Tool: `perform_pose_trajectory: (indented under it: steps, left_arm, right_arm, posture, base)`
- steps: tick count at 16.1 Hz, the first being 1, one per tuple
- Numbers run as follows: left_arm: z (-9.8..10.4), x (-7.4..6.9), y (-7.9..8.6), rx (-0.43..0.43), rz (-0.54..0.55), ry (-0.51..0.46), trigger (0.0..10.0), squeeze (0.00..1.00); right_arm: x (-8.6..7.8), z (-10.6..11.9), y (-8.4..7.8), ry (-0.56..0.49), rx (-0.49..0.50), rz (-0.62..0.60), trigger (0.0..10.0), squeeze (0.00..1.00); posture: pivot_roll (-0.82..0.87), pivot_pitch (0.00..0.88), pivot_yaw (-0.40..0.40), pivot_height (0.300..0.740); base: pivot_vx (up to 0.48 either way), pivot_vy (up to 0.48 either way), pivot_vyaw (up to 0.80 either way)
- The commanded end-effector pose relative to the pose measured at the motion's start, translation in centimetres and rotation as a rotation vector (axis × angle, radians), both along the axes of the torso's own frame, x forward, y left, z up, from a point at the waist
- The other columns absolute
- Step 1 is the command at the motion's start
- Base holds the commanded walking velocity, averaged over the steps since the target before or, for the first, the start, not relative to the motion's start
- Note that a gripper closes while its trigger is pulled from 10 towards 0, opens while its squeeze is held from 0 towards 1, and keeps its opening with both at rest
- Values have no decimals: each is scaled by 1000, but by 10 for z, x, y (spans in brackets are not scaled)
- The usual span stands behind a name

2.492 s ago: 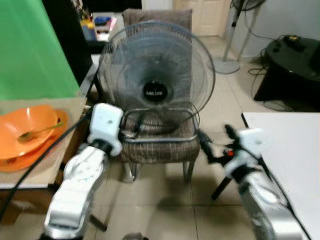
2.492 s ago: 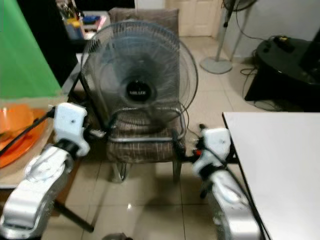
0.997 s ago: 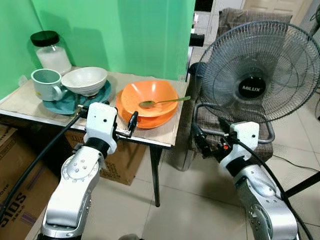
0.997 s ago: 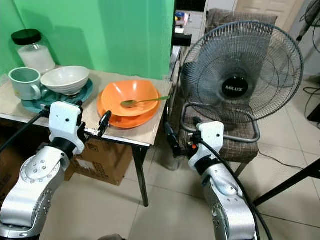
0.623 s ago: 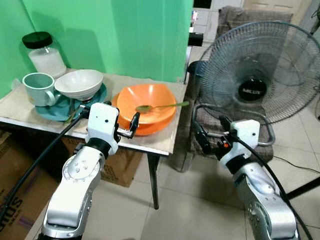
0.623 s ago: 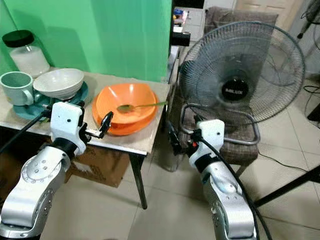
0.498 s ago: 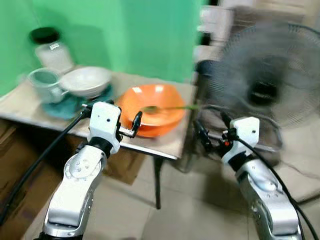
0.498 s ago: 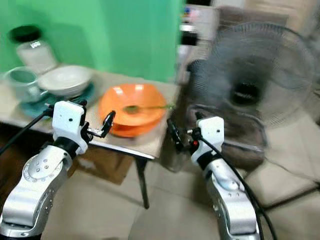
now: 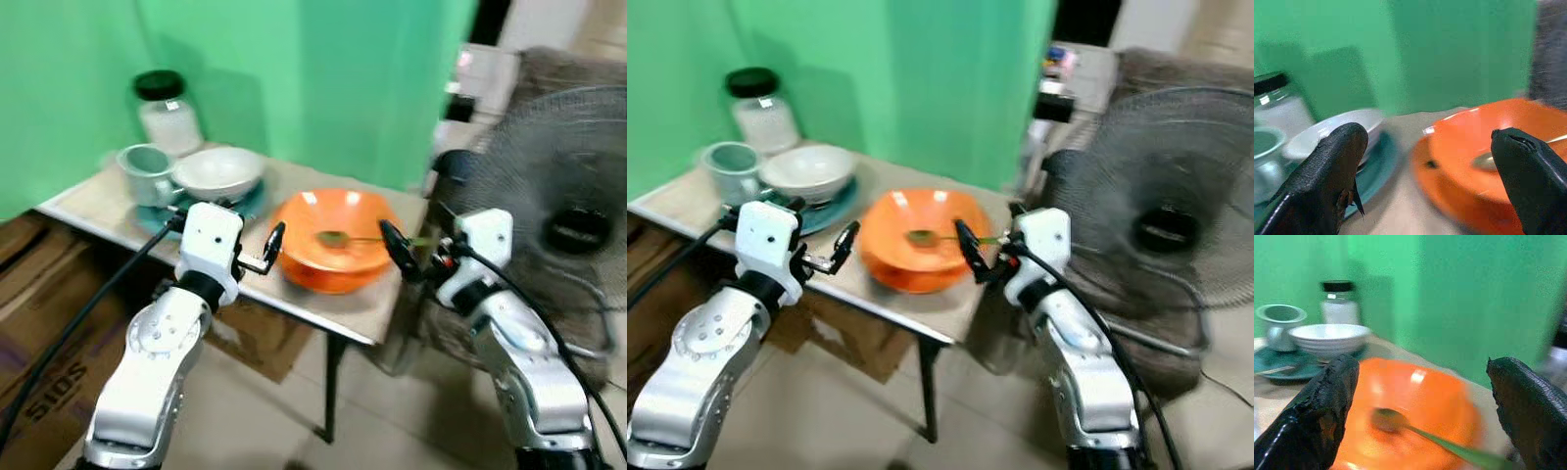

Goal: Setting the table

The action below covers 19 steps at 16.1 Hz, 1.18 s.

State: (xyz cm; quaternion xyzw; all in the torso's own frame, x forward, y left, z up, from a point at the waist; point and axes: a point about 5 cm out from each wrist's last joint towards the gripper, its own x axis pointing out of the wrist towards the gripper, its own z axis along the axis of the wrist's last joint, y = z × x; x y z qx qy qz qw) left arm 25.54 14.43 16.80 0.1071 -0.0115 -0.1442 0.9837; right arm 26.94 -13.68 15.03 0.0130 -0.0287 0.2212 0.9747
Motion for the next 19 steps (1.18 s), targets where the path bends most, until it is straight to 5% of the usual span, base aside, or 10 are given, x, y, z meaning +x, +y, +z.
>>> perform_pose_trajectory:
  steps: [1,4,10,12,19]
  left_arm:
    - [3,-1,-1,-6,-24,-9,10000,0]
    - [3,-3,-2,21,-91,0,10000,0]
    - [-2,-15,12,138,-392,116,10000,0]
    - [-4,-23,15,152,-468,171,10000,0]
    - [-11,-33,9,145,-575,244,10000,0]
  right_arm:
    - [2,2,1,-5,-18,50,10000,0]
    - [9,4,9,10,-105,183,10000,0]
    - [56,14,33,112,-399,434,10000,0]
    - [79,18,34,183,-513,468,10000,0]
    - [122,36,18,355,-606,378,10000,0]
  posture:
    - [83,0,-9,740]
    - [83,0,-7,740]
    - [77,0,-3,740]
    - [78,0,-1,740]
    - [72,0,-8,740]
  base:
    - [0,0,0]
    - [0,0,0]
    - [0,0,0]
    - [0,0,0]
    - [0,0,0]
